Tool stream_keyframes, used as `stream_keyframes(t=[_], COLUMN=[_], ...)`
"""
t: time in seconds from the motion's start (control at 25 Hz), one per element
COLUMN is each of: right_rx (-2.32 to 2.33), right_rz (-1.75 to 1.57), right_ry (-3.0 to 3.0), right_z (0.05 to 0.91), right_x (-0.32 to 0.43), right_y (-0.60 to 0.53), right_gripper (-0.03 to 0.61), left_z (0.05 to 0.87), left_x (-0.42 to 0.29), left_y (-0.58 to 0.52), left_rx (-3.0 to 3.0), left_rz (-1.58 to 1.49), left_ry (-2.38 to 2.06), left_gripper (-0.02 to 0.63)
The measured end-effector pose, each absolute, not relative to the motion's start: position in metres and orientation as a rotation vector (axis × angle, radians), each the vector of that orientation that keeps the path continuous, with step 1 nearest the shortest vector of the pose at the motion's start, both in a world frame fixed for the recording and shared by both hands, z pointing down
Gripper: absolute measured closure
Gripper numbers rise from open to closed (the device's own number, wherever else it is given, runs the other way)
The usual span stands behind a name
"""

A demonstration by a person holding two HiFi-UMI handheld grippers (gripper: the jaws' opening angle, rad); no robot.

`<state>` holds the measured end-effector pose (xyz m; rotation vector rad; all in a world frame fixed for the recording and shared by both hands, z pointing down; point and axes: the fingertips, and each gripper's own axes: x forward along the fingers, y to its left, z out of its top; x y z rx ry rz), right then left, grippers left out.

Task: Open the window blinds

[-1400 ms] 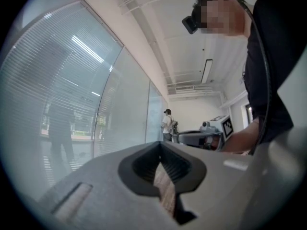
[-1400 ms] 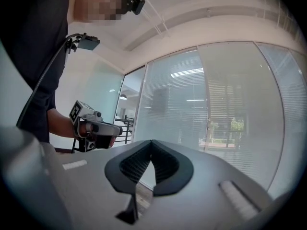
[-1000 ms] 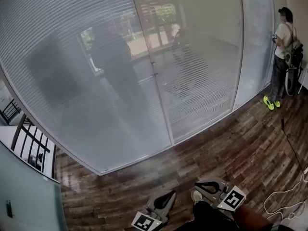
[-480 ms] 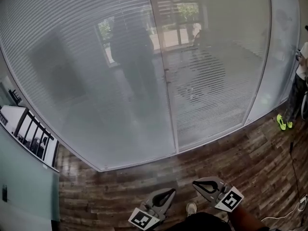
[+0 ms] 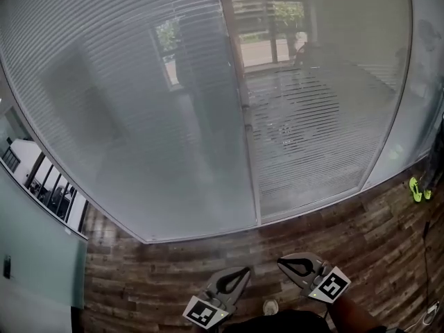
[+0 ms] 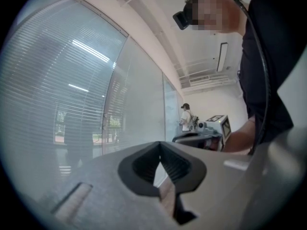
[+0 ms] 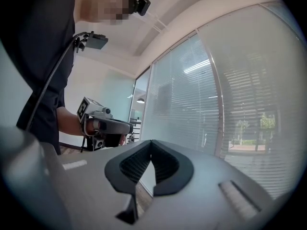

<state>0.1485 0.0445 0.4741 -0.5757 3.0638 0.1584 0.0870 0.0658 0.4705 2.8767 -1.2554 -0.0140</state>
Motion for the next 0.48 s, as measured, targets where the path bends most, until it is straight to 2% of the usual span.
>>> stream_keyframes(t=[0.48], right_rx=[-0.565], right_rz=[0.151], right_ry=[3.037], right_z=[0.472], right_x=[0.158], right_y=[0.008], right_gripper=[0.574], left_z=[0.471], left_x=[0.102], left_y=[0.025], left_rx=[2.894], left_rz=[-0.003], left_ry=[-1.245], left_gripper=[0.609])
